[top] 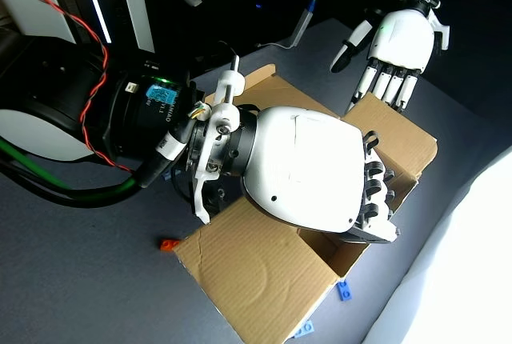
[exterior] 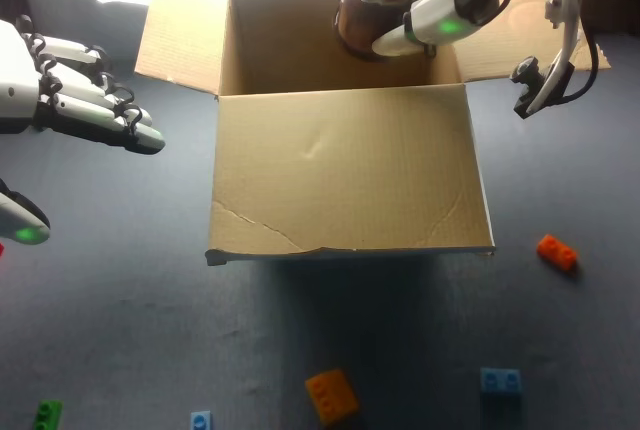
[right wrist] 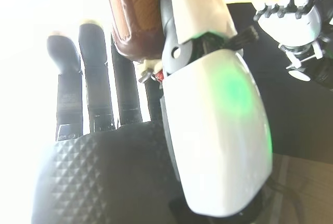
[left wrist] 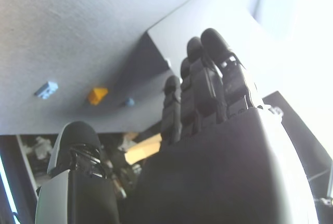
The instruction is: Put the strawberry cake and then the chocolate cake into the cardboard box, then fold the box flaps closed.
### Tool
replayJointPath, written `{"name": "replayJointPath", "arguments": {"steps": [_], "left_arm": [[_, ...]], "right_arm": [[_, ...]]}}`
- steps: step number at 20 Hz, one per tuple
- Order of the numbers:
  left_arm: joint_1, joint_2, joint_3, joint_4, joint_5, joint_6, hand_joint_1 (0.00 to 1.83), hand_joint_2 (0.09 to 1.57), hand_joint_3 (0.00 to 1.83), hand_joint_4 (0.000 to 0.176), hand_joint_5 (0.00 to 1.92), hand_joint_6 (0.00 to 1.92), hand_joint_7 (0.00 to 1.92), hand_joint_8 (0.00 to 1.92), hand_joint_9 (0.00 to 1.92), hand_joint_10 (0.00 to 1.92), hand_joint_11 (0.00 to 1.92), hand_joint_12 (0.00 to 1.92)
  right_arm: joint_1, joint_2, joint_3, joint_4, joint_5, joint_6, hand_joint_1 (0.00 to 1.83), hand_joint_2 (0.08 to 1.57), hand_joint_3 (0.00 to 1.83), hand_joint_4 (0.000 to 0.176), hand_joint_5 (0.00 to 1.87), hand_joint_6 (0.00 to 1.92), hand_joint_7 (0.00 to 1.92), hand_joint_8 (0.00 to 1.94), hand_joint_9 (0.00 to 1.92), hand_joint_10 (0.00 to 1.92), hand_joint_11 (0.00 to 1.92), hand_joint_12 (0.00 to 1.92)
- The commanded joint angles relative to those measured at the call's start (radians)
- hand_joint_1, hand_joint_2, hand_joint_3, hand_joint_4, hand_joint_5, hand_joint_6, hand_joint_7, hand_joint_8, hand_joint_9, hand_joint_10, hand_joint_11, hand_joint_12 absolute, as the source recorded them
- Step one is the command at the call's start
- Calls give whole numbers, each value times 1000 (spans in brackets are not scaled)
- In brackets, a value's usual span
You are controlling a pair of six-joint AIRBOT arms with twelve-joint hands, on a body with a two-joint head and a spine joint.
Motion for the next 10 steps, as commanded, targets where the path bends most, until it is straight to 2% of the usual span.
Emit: {"name": "replayJointPath", "arguments": {"steps": [1, 3, 5, 8, 9, 10], "left_arm": [[-8, 4, -2, -71, 0, -2, 301, 1132, 2, 65, 125, 0, 200, 0, 311, 1, 0, 1060], [-7, 4, -2, -71, 0, -4, 285, 1136, 3, 67, 110, 0, 187, 0, 306, 0, 0, 1062], [-7, 4, -2, -71, 0, -5, 312, 1125, 0, 69, 118, 3, 196, 1, 315, 3, 0, 1100], [-6, 4, -2, -71, 0, -8, 288, 1125, 0, 66, 123, 4, 194, 0, 311, 1, 0, 1104], [-6, 4, -2, -71, 0, -9, 281, 1126, 0, 65, 94, 0, 188, 0, 298, 0, 0, 1063], [-6, 4, -2, -71, 0, -9, 281, 1126, 0, 65, 94, 0, 188, 0, 298, 0, 0, 1063]], "right_arm": [[5, 10, 5, -6, 136, -11, 1184, 1212, 0, 0, 787, 1169, 824, 1423, 584, 1691, 407, 1921], [2, 9, 4, -5, 130, -9, 1189, 1207, 0, 0, 788, 1156, 840, 1408, 610, 1684, 405, 1921], [-7, 9, -1, -4, 117, -5, 1186, 1222, 2, 0, 788, 1146, 787, 1505, 537, 1735, 392, 1921], [-20, 10, -5, -4, 110, -5, 1191, 1206, 0, 0, 805, 1122, 828, 1429, 525, 1674, 362, 1921], [-22, 11, -7, -4, 110, -5, 1077, 1151, 0, 0, 549, 1003, 619, 1200, 462, 1577, 286, 1921], [-22, 12, -8, -4, 111, -5, 1077, 1151, 0, 0, 549, 1003, 619, 1200, 462, 1577, 286, 1921]]}}
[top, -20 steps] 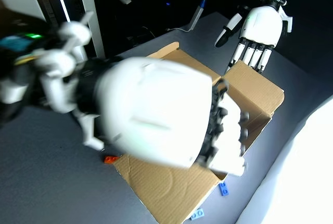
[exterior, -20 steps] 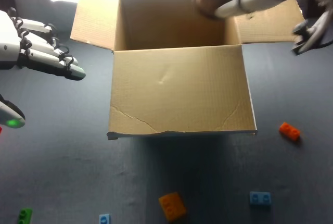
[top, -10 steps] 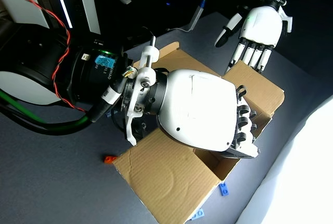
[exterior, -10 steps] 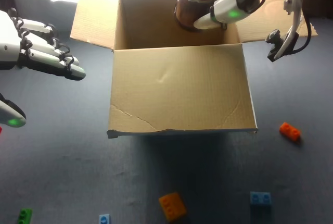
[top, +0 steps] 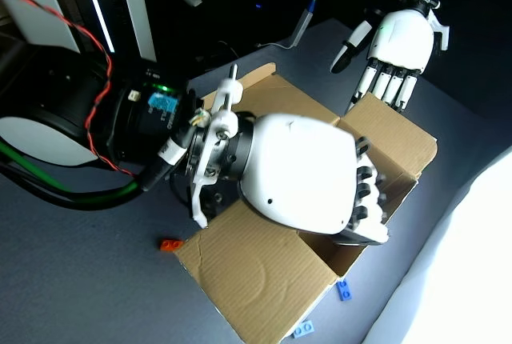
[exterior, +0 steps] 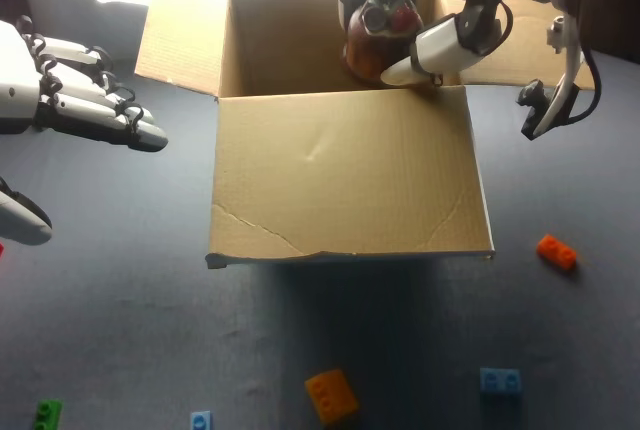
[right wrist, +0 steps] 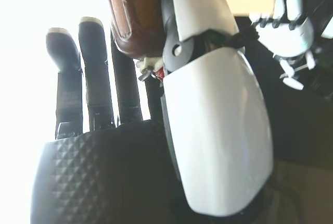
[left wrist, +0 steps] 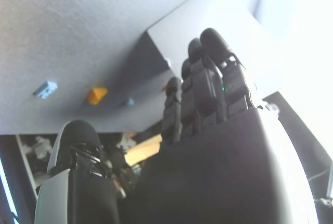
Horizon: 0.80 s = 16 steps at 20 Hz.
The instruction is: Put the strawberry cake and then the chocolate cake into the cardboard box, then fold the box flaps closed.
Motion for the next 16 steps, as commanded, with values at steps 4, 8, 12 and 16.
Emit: {"name": "replayJointPath", "arguments": {"steps": [4, 8, 12, 16], "left_arm": [[-12, 4, 1, -71, 8, -2, 320, 1117, 0, 72, 124, 8, 226, 6, 312, 5, 0, 1091], [-27, 4, 3, -71, 35, -2, 315, 1122, 1, 63, 118, 4, 221, 3, 317, 5, 0, 1086], [-45, 2, 3, -71, 57, -5, 302, 1124, 1, 65, 119, 3, 215, 3, 309, 1, 0, 1083], [-72, 1, 1, -59, 63, -16, 269, 1129, 2, 62, 89, 3, 198, 2, 299, 3, 0, 1064]], "right_arm": [[12, 15, -6, 2, 136, 1, 527, 1036, 0, 0, 112, 63, 289, 15, 240, 369, 0, 1311], [10, 31, -20, -2, 134, 1, 566, 1009, 0, 0, 4, 3, 114, 0, 107, 111, 0, 778], [9, 98, -78, -11, 133, 1, 586, 1002, 0, 0, 0, 0, 77, 1, 83, 54, 0, 583], [17, 225, -168, -13, 141, 8, 611, 1005, 1, 0, 4, 1, 93, 3, 90, 31, 0, 551]]}}
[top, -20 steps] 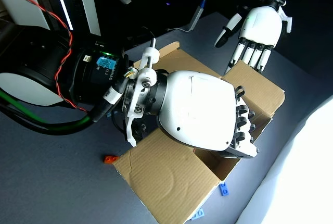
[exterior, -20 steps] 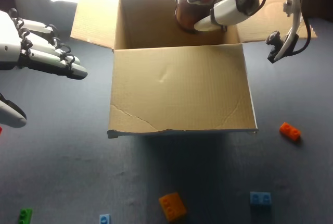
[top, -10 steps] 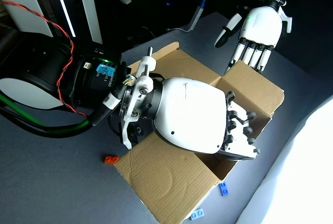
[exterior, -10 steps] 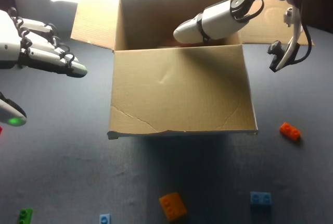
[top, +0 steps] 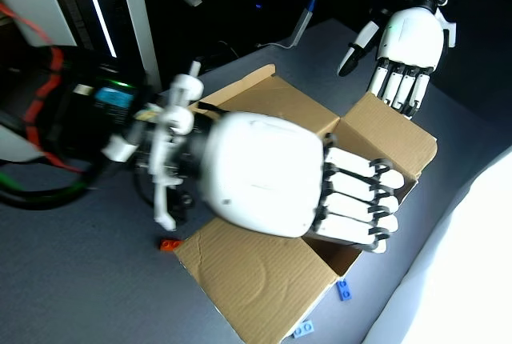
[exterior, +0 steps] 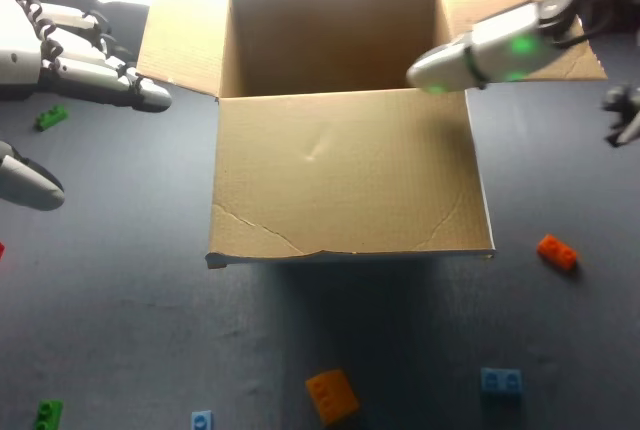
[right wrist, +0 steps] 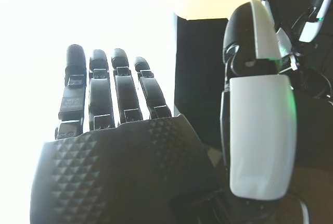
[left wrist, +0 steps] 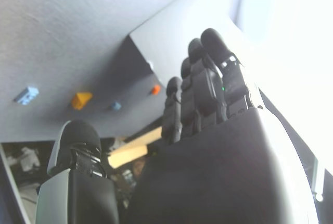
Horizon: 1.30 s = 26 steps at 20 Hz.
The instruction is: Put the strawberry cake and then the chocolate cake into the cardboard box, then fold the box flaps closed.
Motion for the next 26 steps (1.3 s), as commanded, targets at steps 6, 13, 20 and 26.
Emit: {"name": "replayJointPath", "arguments": {"steps": [6, 13, 20, 26], "left_arm": [[-86, -9, 12, -16, 14, -16, 187, 1134, 3, 60, 103, 2, 210, 1, 316, 5, 0, 1075], [-145, -30, 44, 62, 0, -37, 0, 1210, 9, 67, 151, 6, 191, 0, 294, 0, 0, 1004], [-307, -53, 60, 176, -44, -86, 0, 1299, 18, 58, 158, 7, 197, 1, 266, 1, 0, 1029], [-360, -69, 65, 230, -99, -116, 0, 1301, 10, 68, 159, 4, 193, 6, 310, 20, 0, 1027]], "right_arm": [[40, 194, -48, 25, 193, 63, 82, 1120, 27, 0, 84, 19, 150, 6, 153, 39, 0, 722], [-61, 324, -47, 114, 215, 60, 0, 1210, 18, 0, 125, 8, 197, 3, 200, 28, 0, 636], [-251, 325, -47, 140, 275, 2, 0, 1274, 13, 0, 124, 0, 177, 3, 172, 3, 0, 693], [-363, 293, -46, 140, 303, -2, 0, 1276, 2, 0, 96, 6, 164, 5, 143, 7, 0, 510]]}}
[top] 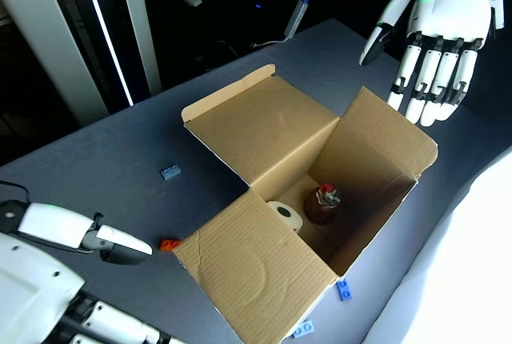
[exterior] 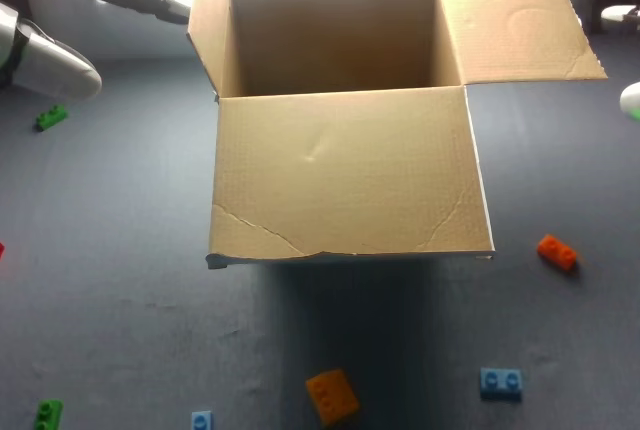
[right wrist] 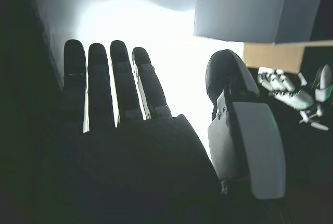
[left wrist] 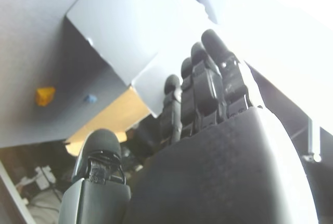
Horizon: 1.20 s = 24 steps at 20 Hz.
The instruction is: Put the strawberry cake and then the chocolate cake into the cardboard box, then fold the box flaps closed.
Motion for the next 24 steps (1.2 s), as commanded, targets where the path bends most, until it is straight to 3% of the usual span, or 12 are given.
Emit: {"name": "replayJointPath", "arguments": {"steps": [1, 6, 13, 14, 16, 20, 24], "left_arm": [[-17, 4, 3, -68, 14, -2, 0, 1299, 6, 71, 165, 4, 206, 7, 321, 20, 0, 1041], [-19, -7, -41, -59, 9, -5, 0, 1310, 4, 66, 125, 1, 187, 1, 256, 0, 0, 953], [11, -44, -58, -56, 10, -1, 0, 1304, 0, 74, 154, 5, 218, 4, 286, 9, 0, 990], [22, -50, -58, -57, 10, 3, 0, 1301, 0, 80, 151, 2, 207, 3, 280, 5, 0, 955], [46, -65, -58, -68, 10, 18, 0, 1301, 0, 68, 138, 0, 209, 2, 275, 2, 0, 969], [86, -99, -53, -84, 10, 35, 0, 1303, 0, 72, 145, 1, 180, 0, 265, 1, 0, 998], [134, -147, -23, -95, 10, 54, 0, 1296, 0, 79, 154, 3, 185, 2, 262, 0, 0, 973]], "right_arm": [[-2, 13, 3, 8, 136, -1, 0, 1275, 1, 0, 101, 9, 171, 9, 143, 8, 0, 503], [-71, -15, 3, 8, 151, -26, 0, 1287, 2, 0, 129, 8, 187, 4, 171, 11, 0, 532], [-177, -64, 3, 8, 248, -50, 0, 1312, 7, 0, 135, 7, 197, 7, 165, 5, 0, 536], [-183, -73, 3, 8, 260, -57, 0, 1309, 4, 0, 141, 7, 206, 6, 174, 8, 0, 592], [-182, -101, 4, 8, 279, -93, 0, 1316, 3, 0, 133, 2, 203, 1, 176, 6, 0, 607], [-163, -147, 3, 9, 273, -97, 0, 1310, 0, 0, 157, 9, 213, 3, 195, 12, 0, 633], [-159, -187, 5, 9, 316, -166, 0, 1316, 2, 0, 158, 5, 217, 1, 201, 11, 0, 730]]}}
